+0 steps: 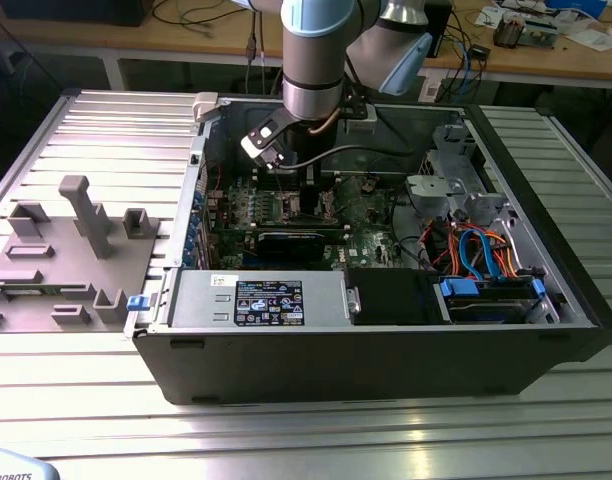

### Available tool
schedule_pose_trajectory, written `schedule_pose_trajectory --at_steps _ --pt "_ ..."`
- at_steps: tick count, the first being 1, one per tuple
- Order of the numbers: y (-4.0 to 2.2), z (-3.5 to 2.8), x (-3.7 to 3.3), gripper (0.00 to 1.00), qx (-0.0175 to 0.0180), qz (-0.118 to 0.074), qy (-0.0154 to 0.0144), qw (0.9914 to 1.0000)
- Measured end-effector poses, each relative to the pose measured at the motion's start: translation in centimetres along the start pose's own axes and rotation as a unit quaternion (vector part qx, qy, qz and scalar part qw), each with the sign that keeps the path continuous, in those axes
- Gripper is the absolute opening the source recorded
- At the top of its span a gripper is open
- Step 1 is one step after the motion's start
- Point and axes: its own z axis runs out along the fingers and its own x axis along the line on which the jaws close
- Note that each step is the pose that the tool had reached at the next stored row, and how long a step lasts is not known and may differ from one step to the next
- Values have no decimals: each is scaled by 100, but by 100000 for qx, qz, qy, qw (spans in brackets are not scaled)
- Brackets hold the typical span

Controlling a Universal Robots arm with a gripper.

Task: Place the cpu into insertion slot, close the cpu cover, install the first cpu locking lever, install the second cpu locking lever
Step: 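Place the cpu into insertion slot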

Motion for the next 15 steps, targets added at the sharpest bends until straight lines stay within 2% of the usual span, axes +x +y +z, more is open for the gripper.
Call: schedule_pose_trajectory --at_steps 2,4,5,7,15 --pt "0 0 0 62 -3 0 23 100000" --pt "0 6 0 62 6 4 193 100000" --pt "0 13 -1 62 22 10 540 99999" --pt "-1 20 0 62 23 19 754 99997" --pt "-1 48 0 62 30 -265 773 99997"
